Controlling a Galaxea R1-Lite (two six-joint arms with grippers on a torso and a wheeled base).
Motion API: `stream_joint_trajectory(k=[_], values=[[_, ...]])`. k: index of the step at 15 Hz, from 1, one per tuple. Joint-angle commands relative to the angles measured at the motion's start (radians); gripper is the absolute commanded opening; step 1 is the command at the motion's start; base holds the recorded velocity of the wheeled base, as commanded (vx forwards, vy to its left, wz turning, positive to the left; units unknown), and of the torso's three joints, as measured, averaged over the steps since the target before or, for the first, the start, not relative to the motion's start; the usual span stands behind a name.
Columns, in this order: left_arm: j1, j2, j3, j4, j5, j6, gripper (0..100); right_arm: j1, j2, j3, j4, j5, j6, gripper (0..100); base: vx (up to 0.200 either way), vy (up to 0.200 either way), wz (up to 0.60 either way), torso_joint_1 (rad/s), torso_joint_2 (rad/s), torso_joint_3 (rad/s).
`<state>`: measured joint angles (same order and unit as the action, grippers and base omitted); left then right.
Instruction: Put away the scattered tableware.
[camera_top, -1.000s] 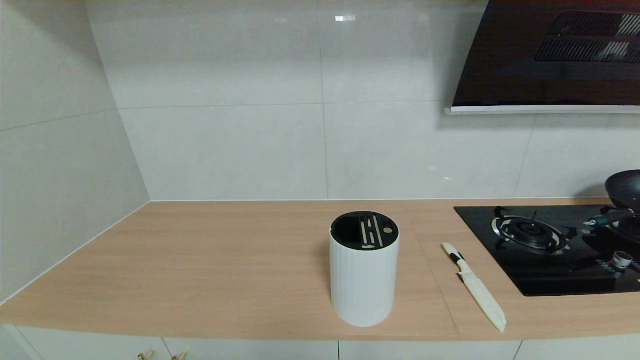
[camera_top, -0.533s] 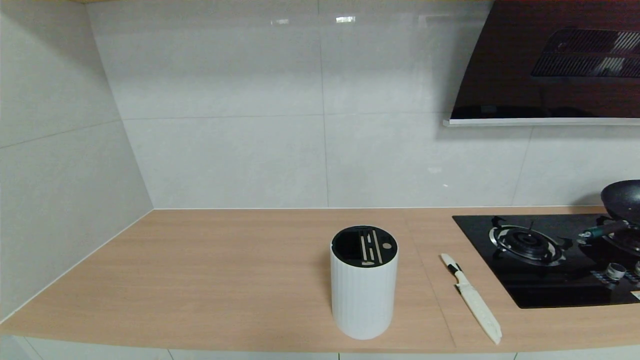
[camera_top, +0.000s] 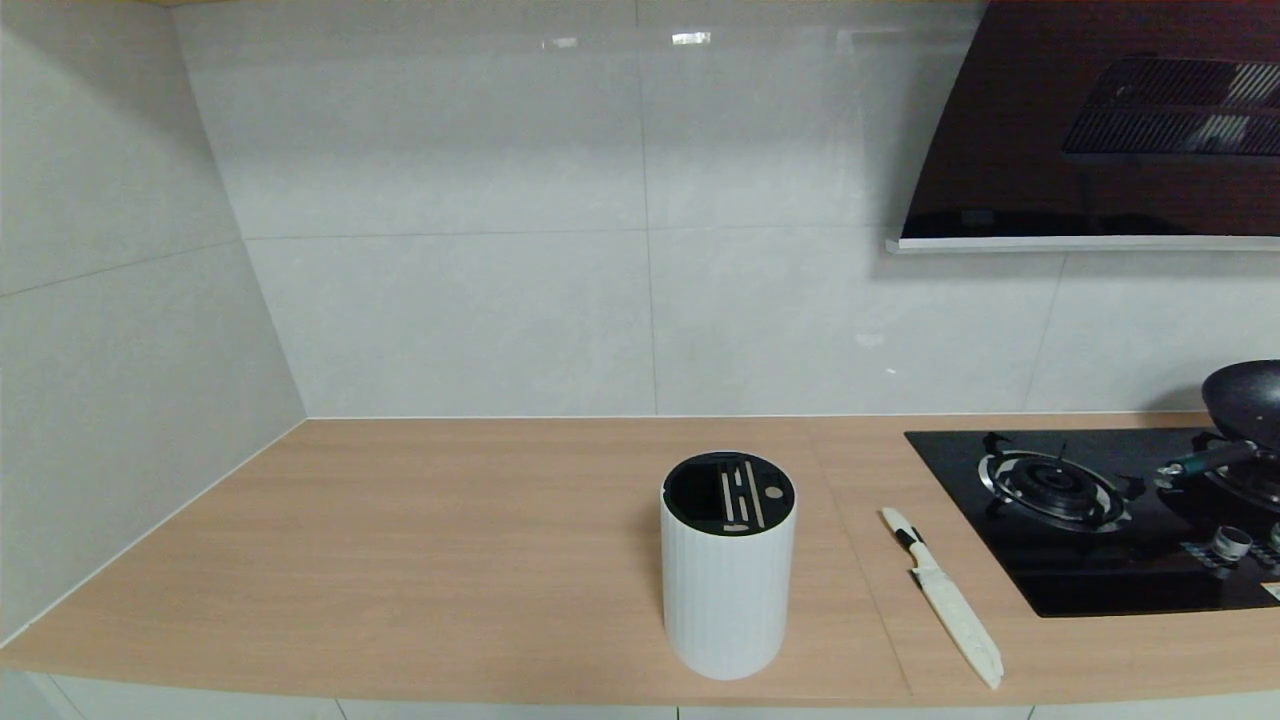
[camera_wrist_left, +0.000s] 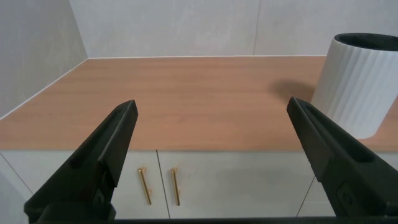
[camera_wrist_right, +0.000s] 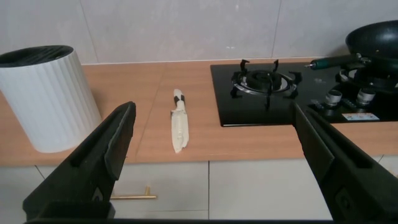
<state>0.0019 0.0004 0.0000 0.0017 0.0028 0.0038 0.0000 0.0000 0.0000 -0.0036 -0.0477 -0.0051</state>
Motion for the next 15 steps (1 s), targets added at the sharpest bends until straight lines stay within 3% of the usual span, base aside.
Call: stream_joint_trajectory(k=[1,4,5,10,15], values=[[0.001,0.000,0.000,0.000,0.000,0.001,100,0.000,0.000,0.000,-0.001,0.000,-0.004,100,0.000,0.000,0.00,0.000,0.00,0.000],[0.001,0.000,0.000,0.000,0.000,0.002,100,0.006,0.020,-0.104,-0.012,0.019,-0.003,100,0.000,0.000,0.00,0.000,0.00,0.000],[0.000,0.000,0.000,0.000,0.000,0.004,100,0.028,0.110,-0.183,-0.006,0.054,0.005,100,0.000,0.000,0.00,0.000,0.00,0.000],[0.000,0.000,0.000,0.000,-0.001,0.013,100,0.061,0.644,-0.331,-0.013,0.138,0.002,100,0.000,0.000,0.00,0.000,0.00,0.000],[0.000,0.000,0.000,0.000,-0.001,0.013,100,0.114,1.193,-0.491,-0.082,0.140,0.008,100,0.000,0.000,0.00,0.000,0.00,0.000]])
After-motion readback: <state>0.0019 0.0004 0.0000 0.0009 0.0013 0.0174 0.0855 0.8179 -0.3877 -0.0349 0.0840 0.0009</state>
